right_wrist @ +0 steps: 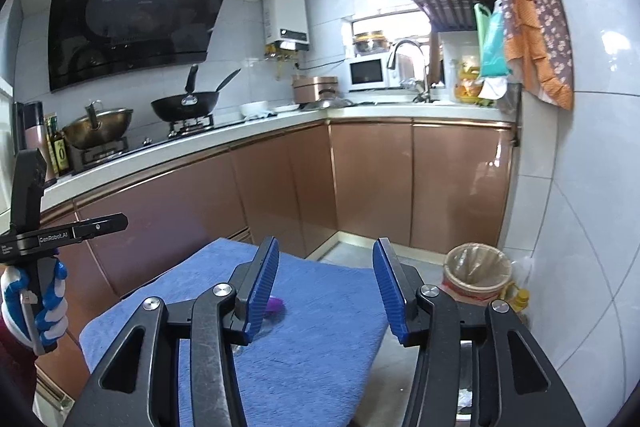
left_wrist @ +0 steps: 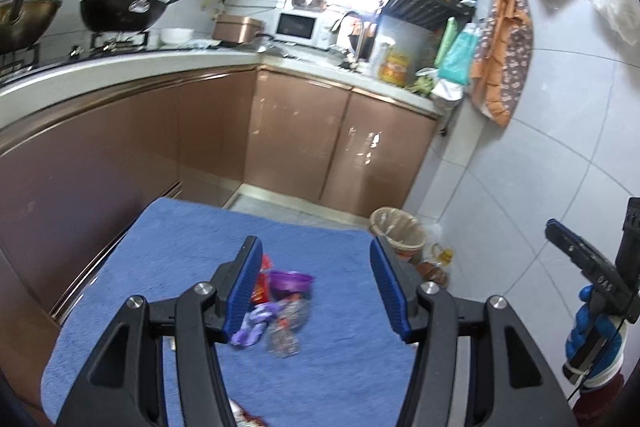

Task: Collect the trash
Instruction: 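Grasp a clear red-striped wrapper with right tool while left tool grasps another clear wrapper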

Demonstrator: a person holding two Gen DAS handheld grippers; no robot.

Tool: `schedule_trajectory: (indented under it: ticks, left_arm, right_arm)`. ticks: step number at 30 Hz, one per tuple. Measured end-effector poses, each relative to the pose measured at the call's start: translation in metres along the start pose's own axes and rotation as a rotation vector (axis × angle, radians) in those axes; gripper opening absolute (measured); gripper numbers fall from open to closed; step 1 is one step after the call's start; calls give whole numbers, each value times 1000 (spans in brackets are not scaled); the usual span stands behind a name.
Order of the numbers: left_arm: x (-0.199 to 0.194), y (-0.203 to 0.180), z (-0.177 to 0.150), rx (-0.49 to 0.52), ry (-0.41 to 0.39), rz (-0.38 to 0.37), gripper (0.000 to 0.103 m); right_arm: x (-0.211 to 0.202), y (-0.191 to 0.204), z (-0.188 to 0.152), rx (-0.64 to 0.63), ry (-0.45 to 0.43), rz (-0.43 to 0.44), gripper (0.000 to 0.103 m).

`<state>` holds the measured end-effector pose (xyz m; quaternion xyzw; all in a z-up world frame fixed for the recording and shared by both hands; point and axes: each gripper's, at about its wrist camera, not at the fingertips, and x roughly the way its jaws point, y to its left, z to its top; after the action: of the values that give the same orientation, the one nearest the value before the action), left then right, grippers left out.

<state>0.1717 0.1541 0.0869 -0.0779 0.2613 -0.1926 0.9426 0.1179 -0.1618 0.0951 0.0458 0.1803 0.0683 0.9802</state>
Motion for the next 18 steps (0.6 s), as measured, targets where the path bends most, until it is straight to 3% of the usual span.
schedule_trajectory:
  ticks: [8, 18]
  left_arm:
    - [27, 60, -29, -16, 71, 89, 54]
    - [93, 110, -79, 50, 257, 135, 54]
  right_arm:
    - [43, 20, -13, -19, 78, 39, 49]
    - [124, 47, -40, -68, 217, 98, 49]
